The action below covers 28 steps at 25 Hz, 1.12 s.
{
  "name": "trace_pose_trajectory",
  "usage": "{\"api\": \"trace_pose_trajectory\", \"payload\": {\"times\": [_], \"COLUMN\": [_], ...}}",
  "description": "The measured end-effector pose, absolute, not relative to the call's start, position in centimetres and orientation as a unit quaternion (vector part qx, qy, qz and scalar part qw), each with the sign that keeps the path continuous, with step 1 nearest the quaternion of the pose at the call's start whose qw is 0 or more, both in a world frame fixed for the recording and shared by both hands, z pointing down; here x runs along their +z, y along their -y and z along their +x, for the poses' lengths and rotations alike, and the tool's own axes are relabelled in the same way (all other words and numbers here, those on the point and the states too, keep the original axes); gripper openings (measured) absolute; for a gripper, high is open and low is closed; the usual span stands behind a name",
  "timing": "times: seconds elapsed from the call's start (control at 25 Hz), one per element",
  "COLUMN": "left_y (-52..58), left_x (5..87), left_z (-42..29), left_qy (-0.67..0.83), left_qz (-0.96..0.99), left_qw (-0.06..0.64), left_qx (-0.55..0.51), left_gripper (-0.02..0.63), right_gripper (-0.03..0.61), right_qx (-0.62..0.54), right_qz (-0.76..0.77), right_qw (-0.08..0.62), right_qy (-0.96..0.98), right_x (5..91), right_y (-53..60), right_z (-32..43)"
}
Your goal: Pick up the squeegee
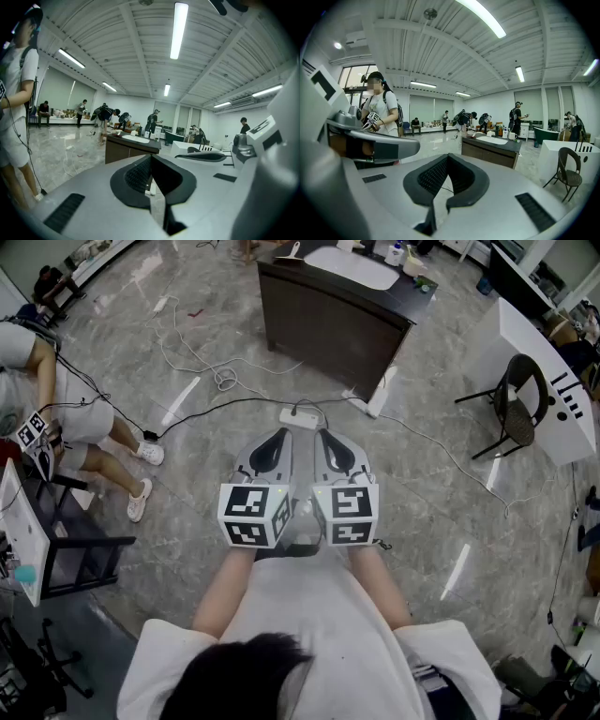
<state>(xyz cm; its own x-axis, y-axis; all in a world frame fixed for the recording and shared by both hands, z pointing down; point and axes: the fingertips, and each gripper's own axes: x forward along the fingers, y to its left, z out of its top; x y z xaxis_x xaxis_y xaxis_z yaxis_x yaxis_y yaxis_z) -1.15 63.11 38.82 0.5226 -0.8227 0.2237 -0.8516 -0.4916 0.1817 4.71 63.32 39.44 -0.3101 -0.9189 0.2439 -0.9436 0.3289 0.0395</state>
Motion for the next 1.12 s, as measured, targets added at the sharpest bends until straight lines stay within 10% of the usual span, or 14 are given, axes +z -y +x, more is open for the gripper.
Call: {"api": "trace_pose_trajectory", "payload": {"times": [1.12], "left_y": [-59.2], "left_x": [40.7], "left_z": [0.4], "left_qy": [0.472], "left_qz": [0.867], "left_qw": [0.142], "left_qx": [0.073], "left_gripper": [0.026], "right_gripper": [0.027], "right_qx": [0.096], "right_qz": [0.587], "right_qw": [0.117], "right_qy": [0.795], "right_x": [41.9], "right_y": [-60.3], "right_z": [6.8]}}
